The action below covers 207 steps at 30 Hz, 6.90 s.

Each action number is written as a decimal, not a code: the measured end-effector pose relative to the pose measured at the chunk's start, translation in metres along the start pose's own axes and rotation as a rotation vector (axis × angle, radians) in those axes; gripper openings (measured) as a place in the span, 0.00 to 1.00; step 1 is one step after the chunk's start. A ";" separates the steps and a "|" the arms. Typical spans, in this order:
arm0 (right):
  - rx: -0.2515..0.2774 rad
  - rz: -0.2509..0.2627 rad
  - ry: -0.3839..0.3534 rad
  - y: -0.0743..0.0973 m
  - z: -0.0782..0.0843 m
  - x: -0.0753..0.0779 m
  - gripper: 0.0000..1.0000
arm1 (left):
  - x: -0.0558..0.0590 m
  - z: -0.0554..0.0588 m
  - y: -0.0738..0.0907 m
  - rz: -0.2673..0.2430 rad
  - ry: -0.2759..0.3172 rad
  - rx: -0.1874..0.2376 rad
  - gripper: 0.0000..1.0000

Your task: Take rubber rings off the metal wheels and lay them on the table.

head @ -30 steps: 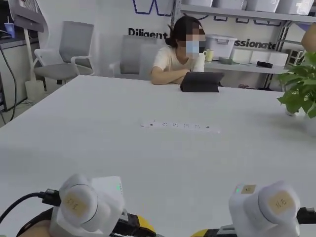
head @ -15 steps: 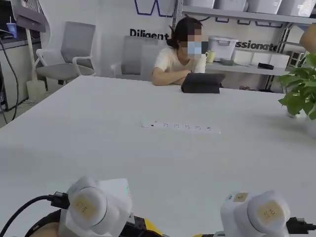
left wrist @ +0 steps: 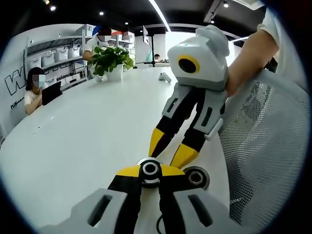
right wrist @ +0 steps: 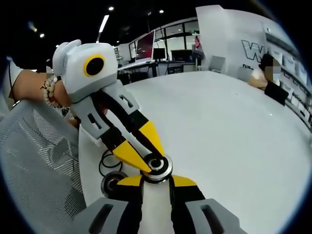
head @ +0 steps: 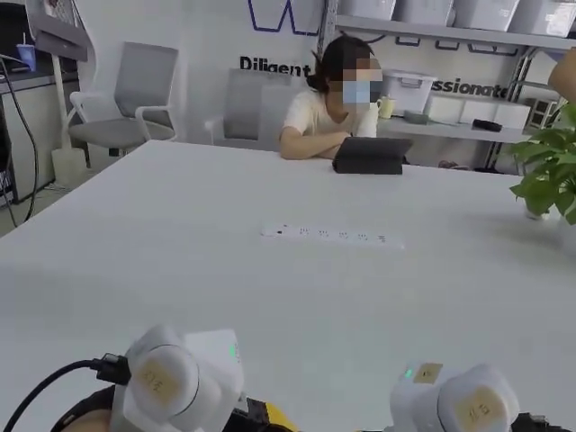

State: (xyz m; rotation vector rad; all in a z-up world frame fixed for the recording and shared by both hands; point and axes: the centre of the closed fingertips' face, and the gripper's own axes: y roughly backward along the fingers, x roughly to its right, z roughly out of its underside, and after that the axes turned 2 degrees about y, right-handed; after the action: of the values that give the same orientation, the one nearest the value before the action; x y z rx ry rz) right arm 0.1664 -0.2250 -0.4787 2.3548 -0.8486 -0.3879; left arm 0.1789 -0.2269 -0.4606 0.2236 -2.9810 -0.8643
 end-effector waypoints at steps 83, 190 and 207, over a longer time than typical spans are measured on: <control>0.008 0.003 -0.319 0.012 -0.008 0.013 0.00 | 0.002 -0.002 -0.003 -0.009 0.016 0.021 0.07; 0.126 0.049 -0.498 0.034 -0.025 0.038 0.00 | 0.039 0.023 0.169 -0.176 0.194 0.075 0.78; 0.172 0.068 -0.533 0.043 -0.031 0.046 0.00 | 0.042 0.033 0.163 -0.166 0.251 0.050 0.79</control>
State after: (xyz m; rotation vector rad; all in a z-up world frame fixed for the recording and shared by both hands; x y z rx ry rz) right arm 0.1945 -0.2675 -0.4308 2.4014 -1.2406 -0.9756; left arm 0.1141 -0.0798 -0.4020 0.5447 -2.7803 -0.7141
